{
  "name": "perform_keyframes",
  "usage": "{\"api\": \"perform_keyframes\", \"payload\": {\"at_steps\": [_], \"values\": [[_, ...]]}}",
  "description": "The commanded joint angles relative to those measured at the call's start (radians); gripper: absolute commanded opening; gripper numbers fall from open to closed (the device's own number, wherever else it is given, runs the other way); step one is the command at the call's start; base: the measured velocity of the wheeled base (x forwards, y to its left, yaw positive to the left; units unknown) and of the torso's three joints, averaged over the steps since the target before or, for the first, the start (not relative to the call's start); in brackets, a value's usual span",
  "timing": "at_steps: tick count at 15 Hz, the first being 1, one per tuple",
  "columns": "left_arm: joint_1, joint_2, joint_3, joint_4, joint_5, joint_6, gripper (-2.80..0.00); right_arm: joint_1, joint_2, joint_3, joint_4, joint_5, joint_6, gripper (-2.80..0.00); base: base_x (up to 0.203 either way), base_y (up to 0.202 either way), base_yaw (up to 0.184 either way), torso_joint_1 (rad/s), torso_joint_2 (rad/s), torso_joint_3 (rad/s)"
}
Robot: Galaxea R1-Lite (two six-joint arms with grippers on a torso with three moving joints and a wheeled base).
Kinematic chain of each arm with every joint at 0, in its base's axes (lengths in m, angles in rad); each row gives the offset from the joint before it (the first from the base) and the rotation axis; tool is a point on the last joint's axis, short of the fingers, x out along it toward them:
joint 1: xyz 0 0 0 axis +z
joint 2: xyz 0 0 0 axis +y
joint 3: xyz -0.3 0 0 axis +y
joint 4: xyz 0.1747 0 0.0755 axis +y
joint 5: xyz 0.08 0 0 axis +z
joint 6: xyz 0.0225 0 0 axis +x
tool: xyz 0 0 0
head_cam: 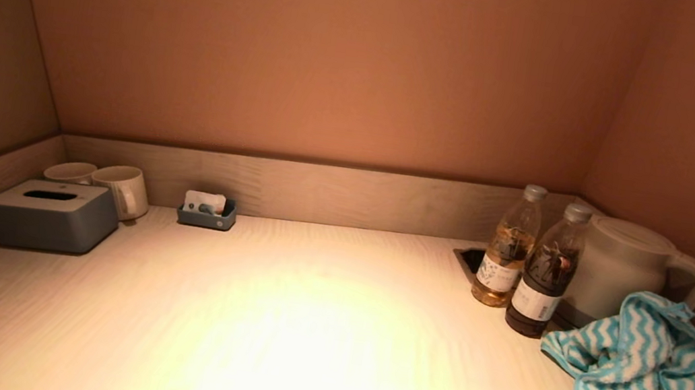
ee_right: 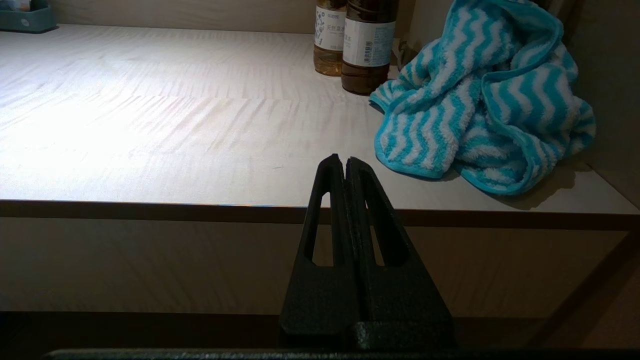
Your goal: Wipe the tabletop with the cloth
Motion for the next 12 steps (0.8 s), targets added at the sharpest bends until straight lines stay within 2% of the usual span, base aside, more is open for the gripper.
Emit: {"api": "perform_keyframes", "payload": {"at_steps": [1,12], "values": [[0.0,0.0,0.0,0.0,0.0,0.0,-2.8,0.0,0.0,0.0,0.0,0.0,0.0,-2.8,0.0,0.0,0.0,0.0,0.0,0.0],[0.0,0.0,0.0,0.0,0.0,0.0,-2.8,0.0,0.0,0.0,0.0,-0.001,0.001,-2.8,0.0,0.0,0.0,0.0,0.0,0.0]]}}
